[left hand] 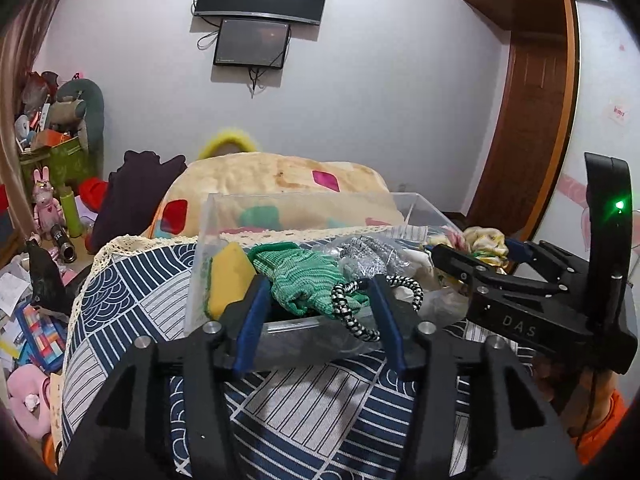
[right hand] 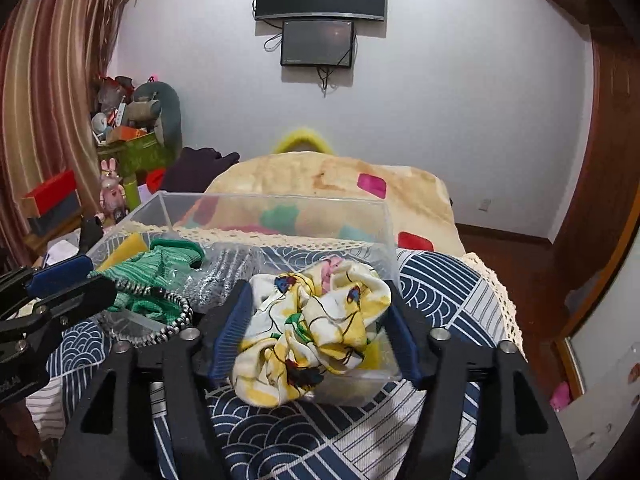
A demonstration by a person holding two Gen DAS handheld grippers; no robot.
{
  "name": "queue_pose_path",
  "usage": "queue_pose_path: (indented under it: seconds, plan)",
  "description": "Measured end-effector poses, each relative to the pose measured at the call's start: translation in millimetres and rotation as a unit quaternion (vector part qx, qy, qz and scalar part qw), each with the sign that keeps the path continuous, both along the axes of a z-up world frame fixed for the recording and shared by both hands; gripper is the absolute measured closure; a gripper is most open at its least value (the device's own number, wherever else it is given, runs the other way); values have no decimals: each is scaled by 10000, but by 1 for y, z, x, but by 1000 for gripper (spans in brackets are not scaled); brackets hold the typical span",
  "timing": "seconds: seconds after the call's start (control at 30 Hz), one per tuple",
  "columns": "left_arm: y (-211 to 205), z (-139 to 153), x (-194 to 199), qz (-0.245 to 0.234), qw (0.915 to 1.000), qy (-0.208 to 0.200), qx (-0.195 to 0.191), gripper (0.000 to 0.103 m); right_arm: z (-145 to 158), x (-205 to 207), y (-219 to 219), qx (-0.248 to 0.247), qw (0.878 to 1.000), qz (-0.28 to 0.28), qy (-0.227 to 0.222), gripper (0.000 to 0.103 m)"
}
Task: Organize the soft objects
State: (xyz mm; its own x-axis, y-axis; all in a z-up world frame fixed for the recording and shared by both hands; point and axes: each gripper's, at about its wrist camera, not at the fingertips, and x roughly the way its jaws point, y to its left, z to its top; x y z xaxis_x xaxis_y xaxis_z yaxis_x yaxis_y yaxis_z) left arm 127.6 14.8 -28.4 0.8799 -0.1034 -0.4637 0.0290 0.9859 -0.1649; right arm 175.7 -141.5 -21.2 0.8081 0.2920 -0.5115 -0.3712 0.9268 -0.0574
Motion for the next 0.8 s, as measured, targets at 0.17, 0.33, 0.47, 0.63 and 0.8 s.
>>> queue_pose_path:
  seconds: [0.17, 0.33, 0.47, 0.63, 0.8]
  plan:
    - [4, 11, -9, 18, 9999, -134, -63, 46, 11, -10, -1, -1, 9997, -61, -247, 24]
    - [5, 26, -27, -2, 9992, -390, -78, 46, 25, -24, -4, 81, 9988, -6, -488, 22]
    - [3, 37, -50, 32, 9975, -704, 47, 46, 37, -41, -7, 221, 9972, 122, -706, 22]
    - [1, 48, -75, -110, 9952, -973, 57, 46, 54, -68, -12, 497, 9933, 304, -998, 21]
    - [-5, 54, -91, -156, 9929, -1162, 212, 30, 62, -86, -14, 671, 9905, 467, -1106, 21]
